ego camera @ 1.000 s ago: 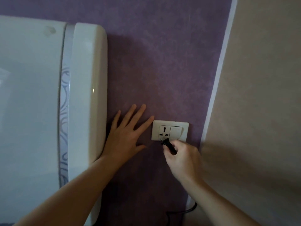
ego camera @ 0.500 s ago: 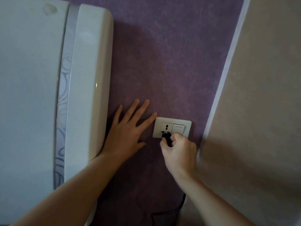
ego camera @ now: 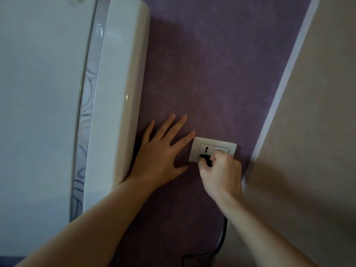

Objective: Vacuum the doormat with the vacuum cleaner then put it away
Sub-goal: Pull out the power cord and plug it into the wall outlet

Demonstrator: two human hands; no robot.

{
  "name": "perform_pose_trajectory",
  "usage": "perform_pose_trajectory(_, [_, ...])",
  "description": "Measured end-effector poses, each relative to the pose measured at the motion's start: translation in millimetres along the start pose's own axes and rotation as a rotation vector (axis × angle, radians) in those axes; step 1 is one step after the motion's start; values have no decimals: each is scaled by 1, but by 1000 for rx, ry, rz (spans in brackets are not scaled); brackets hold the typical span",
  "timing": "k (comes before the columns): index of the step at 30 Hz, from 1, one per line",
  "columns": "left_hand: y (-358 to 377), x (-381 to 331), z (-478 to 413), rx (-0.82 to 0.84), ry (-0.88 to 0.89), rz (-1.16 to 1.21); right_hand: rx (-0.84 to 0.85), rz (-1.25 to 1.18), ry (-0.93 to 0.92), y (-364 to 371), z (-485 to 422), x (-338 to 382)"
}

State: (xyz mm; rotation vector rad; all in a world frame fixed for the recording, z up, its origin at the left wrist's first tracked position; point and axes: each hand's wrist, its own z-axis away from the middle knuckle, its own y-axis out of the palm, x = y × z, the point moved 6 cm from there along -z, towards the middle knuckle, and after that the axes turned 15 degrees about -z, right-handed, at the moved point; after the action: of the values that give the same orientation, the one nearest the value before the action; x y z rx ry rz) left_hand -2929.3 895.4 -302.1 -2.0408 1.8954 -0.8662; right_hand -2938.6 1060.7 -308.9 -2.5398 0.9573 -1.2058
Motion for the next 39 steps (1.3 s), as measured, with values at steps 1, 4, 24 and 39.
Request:
perform_pose_trajectory(1, [0, 0, 0, -2, 0, 1, 3, 3, -4, 0, 0, 1])
perform_pose_trajectory(4, [2, 0, 0, -7, -2, 15, -12, -27, -6, 3, 0, -1])
perform_pose_trajectory(24, [2, 0, 0, -14, 8, 27, 44, -46, 44, -2, 1, 1])
perform_pose_trajectory(39, [5, 0, 1, -2, 28, 12, 0, -137, 39, 10, -4, -3])
